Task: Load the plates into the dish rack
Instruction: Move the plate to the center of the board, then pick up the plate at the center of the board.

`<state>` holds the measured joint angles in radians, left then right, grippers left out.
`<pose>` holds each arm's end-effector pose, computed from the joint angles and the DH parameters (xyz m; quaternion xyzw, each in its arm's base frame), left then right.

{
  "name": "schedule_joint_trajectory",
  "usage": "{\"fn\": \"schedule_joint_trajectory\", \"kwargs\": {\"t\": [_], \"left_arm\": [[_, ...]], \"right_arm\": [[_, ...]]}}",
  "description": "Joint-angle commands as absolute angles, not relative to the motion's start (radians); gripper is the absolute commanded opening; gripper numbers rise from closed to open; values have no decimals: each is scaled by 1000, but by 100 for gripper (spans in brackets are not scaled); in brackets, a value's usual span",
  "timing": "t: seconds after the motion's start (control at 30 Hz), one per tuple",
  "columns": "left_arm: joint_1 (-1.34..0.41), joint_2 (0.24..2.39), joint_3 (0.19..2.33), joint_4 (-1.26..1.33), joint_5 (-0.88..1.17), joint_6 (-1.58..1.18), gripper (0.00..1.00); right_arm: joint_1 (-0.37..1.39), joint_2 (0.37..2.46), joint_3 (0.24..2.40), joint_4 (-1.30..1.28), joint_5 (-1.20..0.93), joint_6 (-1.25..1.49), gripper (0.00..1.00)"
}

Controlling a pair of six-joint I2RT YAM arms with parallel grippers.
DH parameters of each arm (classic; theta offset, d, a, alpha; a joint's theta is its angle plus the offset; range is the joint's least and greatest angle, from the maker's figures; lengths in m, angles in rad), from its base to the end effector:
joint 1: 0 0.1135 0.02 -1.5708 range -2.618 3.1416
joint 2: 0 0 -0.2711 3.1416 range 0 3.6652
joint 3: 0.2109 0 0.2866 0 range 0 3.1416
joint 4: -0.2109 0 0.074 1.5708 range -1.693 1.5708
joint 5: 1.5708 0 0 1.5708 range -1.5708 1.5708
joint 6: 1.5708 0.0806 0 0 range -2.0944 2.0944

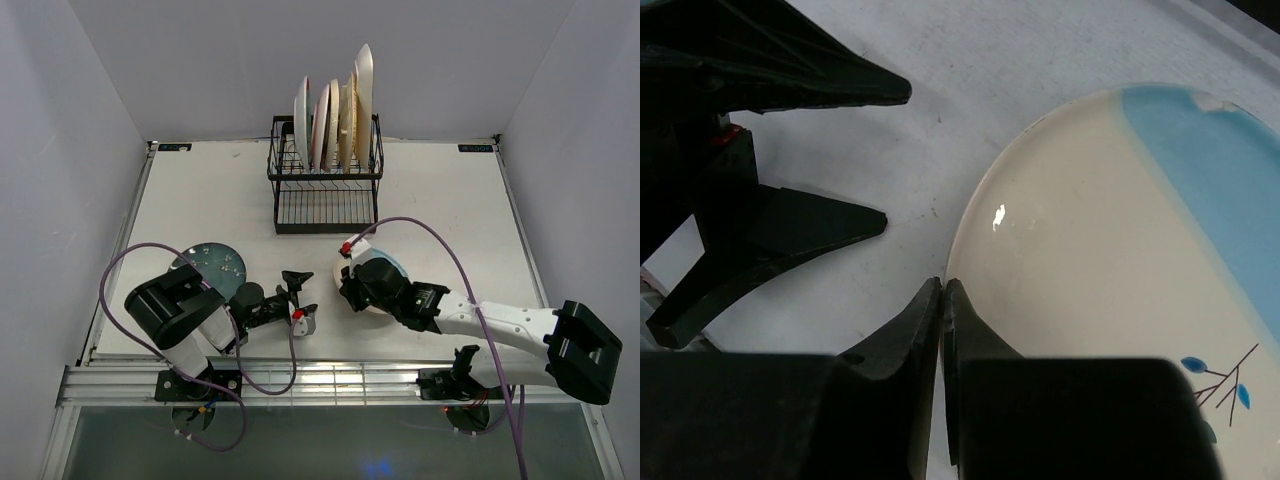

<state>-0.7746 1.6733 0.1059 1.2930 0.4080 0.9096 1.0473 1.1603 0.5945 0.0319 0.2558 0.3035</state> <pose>0.1571 -0.1985 0.0630 0.6638 0.4286 -0.1213 0.6008 0.1733 0.2595 0.1851 -0.2542 0.8256 0.2208 0.4529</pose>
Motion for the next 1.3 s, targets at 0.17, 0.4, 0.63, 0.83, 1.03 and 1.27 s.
{"fn": "schedule_joint_trajectory", "kwargs": {"t": [0.17, 0.4, 0.63, 0.83, 1.03, 1.27], "left_arm": [[-788, 1593, 113, 1563, 364, 913, 94], [-795, 1526, 77, 1548, 402, 865, 94], [-795, 1551, 58, 1555, 446, 874, 91], [-795, 1575, 52, 1563, 446, 900, 84], [-799, 1551, 40, 1568, 449, 897, 84], [-805, 1539, 35, 1569, 442, 902, 81]], "right_arm": [[1127, 1241, 733, 45, 233, 273, 8], [1184, 1253, 749, 44, 235, 252, 8], [1207, 1219, 738, 77, 184, 227, 8], [1233, 1241, 755, 83, 152, 201, 8], [1255, 1236, 756, 98, 135, 184, 8], [1275, 1223, 749, 123, 101, 164, 8]]}}
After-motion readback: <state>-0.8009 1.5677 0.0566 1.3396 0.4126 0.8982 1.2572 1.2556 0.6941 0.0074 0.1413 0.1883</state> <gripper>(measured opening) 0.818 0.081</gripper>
